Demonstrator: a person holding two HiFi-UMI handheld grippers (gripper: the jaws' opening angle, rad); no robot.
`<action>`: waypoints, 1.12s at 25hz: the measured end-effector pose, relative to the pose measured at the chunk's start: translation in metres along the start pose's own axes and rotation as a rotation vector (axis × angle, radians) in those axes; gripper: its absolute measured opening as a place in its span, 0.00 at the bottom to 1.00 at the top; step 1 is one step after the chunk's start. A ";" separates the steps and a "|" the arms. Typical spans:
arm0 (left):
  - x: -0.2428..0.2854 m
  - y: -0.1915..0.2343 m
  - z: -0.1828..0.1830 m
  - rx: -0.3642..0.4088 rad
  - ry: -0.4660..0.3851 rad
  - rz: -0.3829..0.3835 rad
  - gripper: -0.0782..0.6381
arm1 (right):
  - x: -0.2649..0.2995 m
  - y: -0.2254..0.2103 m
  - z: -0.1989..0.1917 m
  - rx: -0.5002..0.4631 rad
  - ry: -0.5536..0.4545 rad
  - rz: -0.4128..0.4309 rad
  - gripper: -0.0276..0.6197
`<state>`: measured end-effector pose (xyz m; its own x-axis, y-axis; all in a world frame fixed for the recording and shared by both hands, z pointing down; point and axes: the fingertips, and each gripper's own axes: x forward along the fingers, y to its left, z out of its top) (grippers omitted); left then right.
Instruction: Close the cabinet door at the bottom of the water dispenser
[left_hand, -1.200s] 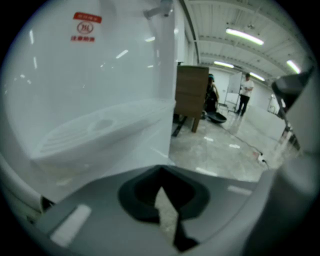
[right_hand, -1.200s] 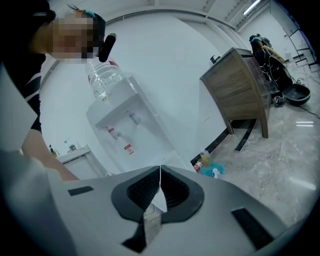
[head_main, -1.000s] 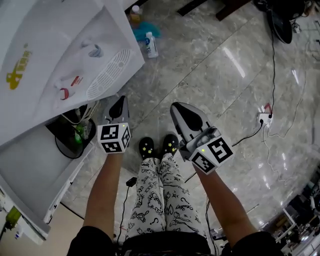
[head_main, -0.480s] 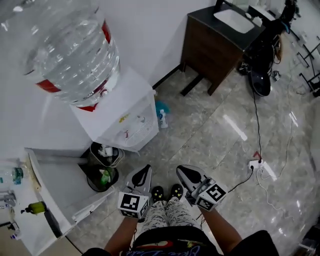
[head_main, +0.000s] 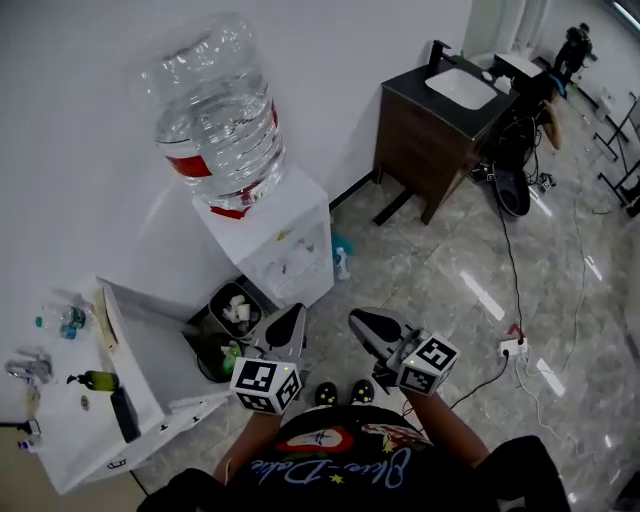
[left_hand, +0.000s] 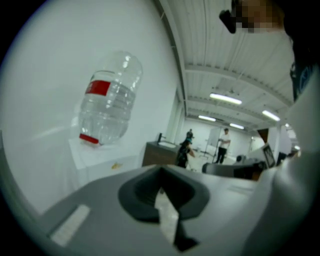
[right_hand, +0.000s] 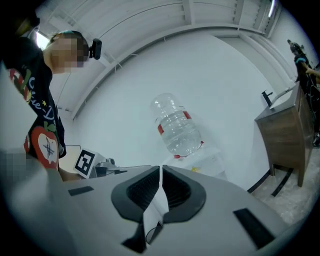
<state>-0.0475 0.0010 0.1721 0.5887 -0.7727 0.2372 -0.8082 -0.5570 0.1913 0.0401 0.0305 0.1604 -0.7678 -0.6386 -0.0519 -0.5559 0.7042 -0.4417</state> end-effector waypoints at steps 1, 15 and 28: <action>-0.004 -0.003 0.011 0.019 -0.027 -0.009 0.10 | 0.002 0.005 0.003 -0.016 0.006 0.017 0.07; -0.037 -0.037 0.004 0.060 -0.061 -0.056 0.10 | -0.009 0.047 0.000 -0.047 0.075 0.102 0.07; -0.047 -0.043 0.006 0.083 -0.030 -0.073 0.11 | -0.015 0.057 0.003 -0.060 0.076 0.119 0.07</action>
<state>-0.0401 0.0595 0.1471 0.6462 -0.7373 0.1972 -0.7626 -0.6342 0.1275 0.0207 0.0796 0.1334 -0.8502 -0.5255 -0.0316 -0.4757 0.7924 -0.3819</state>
